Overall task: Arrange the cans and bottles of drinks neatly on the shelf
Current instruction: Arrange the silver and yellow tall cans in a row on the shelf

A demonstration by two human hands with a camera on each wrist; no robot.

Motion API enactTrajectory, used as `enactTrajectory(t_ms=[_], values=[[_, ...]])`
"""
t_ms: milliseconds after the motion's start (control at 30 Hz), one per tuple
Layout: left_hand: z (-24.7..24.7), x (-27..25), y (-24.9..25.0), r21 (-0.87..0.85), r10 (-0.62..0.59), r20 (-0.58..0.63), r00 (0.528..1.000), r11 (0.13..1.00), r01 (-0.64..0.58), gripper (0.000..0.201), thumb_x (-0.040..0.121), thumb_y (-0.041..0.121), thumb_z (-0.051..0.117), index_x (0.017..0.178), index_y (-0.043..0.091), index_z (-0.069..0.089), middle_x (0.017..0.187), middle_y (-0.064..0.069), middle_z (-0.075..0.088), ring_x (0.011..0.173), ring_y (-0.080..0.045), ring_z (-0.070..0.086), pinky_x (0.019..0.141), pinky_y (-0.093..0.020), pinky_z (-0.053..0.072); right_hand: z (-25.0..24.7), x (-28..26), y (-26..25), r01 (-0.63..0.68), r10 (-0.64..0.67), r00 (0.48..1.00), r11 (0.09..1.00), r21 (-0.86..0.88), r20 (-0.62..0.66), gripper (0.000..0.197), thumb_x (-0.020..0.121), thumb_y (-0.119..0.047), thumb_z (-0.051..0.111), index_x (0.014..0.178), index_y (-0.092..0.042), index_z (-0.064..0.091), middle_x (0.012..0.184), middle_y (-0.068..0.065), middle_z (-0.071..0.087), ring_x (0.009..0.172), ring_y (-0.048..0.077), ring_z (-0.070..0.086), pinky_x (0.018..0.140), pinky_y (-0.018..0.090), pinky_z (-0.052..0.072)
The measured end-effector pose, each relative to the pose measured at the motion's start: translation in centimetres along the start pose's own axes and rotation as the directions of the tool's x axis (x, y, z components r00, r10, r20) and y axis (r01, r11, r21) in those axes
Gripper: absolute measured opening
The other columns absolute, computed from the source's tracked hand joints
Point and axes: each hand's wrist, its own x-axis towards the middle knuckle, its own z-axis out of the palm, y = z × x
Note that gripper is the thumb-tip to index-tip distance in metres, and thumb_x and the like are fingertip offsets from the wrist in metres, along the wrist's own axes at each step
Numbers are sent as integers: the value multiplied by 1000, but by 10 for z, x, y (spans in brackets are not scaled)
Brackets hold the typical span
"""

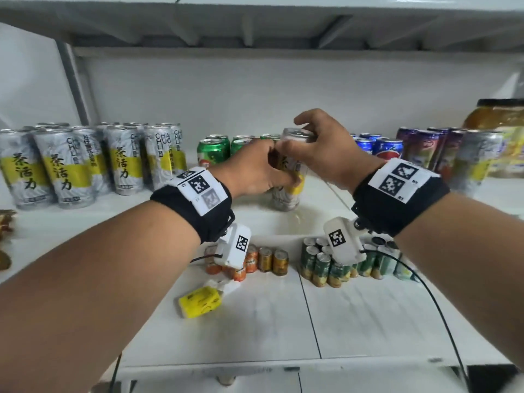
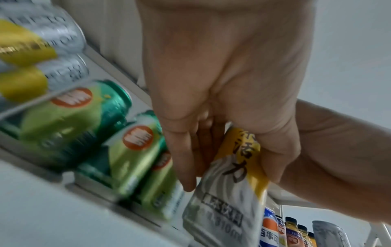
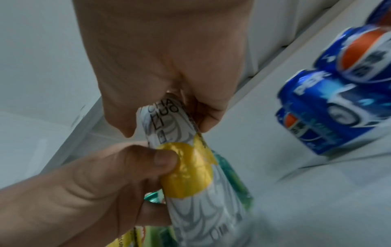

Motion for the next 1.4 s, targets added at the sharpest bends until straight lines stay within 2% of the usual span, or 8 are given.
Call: enactTrajectory(t_ms=[100, 200, 333, 567, 833, 1067, 1233, 1400], values=[[36, 11, 13, -79, -21, -36, 999, 997, 18, 41, 76, 21, 96, 106, 8, 71, 94, -1, 74, 86, -18, 70, 87, -46, 61, -23, -11, 30, -61, 60, 998, 991, 119, 10, 61, 81, -43, 87, 127, -19, 56, 97, -4, 70, 75, 2, 68, 66, 24, 57], [66, 16, 24, -177, -40, -73, 997, 984, 27, 49, 63, 34, 94, 101, 16, 69, 96, -3, 77, 88, -19, 74, 86, -41, 62, -37, -16, 59, -101, 93, 995, 950, 294, 40, 53, 83, -32, 86, 122, -9, 59, 103, 9, 75, 90, 22, 76, 77, 39, 65], [98, 21, 23, -267, -55, -129, 990, 964, 19, 57, 71, 18, 87, 124, 7, 67, 118, -15, 78, 112, -33, 75, 101, -50, 61, -41, -23, 94, -129, 100, 991, 894, 429, 89, 25, 91, -24, 81, 111, -14, 69, 98, 4, 80, 91, 22, 79, 76, 38, 65], [106, 23, 7, -300, -117, -70, 991, 949, 91, 44, 82, 3, 88, 121, 14, 70, 109, -4, 81, 101, -19, 78, 92, -38, 64, -44, -25, 117, -252, 144, 960, 815, 522, 239, 51, 83, -43, 86, 119, -12, 69, 108, 12, 79, 98, 35, 78, 84, 59, 63], [103, 19, -3, -505, -157, -117, 981, 859, 77, 53, 76, 43, 89, 109, 4, 76, 114, -22, 78, 111, -38, 75, 108, -56, 55, -49, -25, 122, -324, 197, 943, 733, 598, 270, 23, 99, -27, 72, 99, -4, 69, 80, 15, 67, 73, 26, 69, 69, 44, 64], [105, 22, -2, -456, -175, -171, 970, 887, 80, 57, 84, 51, 78, 104, -3, 78, 105, -20, 81, 105, -35, 76, 108, -55, 53, -53, -29, 116, -350, 174, 923, 752, 559, 344, 36, 100, -19, 69, 118, 12, 63, 101, 28, 65, 83, 35, 65, 68, 39, 61], [104, 26, 0, -469, -245, -145, 959, 870, 151, 61, 97, 50, 74, 109, -9, 75, 94, -22, 76, 80, -33, 72, 55, -32, 61, -55, -27, 115, -356, 152, 911, 763, 540, 384, 26, 98, -22, 71, 103, 4, 73, 88, 18, 74, 77, 31, 72, 72, 38, 63], [103, 27, -1, -497, -255, -133, 958, 853, 158, 48, 100, 48, 70, 98, 0, 76, 85, -18, 74, 69, -24, 70, 50, -26, 55, -56, -26, 118, -362, 126, 901, 747, 558, 415, 13, 97, -14, 70, 96, -2, 74, 83, 13, 74, 78, 28, 73, 76, 39, 65]])
